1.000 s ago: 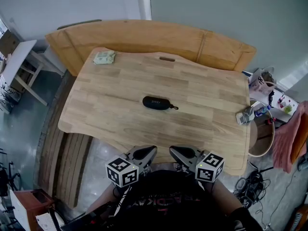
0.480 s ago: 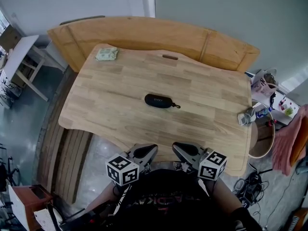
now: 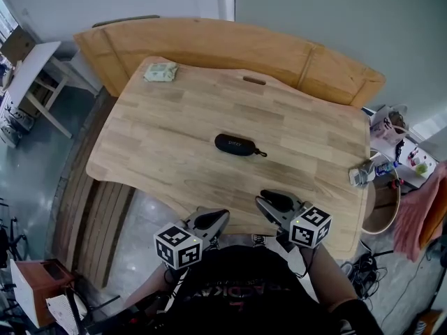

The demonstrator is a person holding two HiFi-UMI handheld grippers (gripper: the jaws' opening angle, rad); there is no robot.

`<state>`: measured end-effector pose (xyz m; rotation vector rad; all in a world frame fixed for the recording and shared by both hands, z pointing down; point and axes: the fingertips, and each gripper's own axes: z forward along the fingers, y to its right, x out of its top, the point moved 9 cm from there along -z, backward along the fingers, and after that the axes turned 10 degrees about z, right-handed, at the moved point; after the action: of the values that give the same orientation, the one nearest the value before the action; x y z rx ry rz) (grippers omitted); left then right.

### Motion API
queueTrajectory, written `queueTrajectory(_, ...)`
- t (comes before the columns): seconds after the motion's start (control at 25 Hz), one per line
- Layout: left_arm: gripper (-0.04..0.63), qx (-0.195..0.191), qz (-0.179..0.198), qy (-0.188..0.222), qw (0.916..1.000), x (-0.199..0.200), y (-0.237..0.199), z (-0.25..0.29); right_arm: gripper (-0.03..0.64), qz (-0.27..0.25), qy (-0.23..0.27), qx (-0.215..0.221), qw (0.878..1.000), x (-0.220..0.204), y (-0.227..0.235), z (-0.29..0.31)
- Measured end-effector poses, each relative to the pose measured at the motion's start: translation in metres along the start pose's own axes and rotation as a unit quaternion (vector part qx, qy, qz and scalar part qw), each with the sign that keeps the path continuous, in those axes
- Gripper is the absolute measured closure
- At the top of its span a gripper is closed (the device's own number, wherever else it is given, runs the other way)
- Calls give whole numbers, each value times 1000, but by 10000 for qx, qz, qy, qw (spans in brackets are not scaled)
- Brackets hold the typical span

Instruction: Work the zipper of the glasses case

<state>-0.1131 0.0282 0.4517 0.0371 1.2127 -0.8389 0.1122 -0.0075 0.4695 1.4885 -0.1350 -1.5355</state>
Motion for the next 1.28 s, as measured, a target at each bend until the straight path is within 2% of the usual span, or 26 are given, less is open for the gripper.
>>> queueTrajectory(0.36, 591, 322, -228, -8, 9992, -3, -9, -11, 440, -830, -765, -575, 9919, 25, 76, 51)
queueTrajectory(0.6, 591, 721, -533, -12, 9960, -10, -19, -27, 398, -1379, -1550, -839, 9746, 37, 127, 98)
queueTrajectory(0.88, 591, 1153, -950, -66, 9887, -22, -23, -40, 323, -2043, -2649, -929, 9378, 46, 173, 149)
queueTrajectory(1.16, 591, 1458, -1293, -112, 9808, -32, -26, -47, 255, -2809, -3571, -747, 8877, 40, 189, 187)
queueTrajectory(1.28, 591, 1551, -1408, -133, 9777, -31, -24, -47, 253, -2898, -3748, -668, 8781, 41, 193, 195)
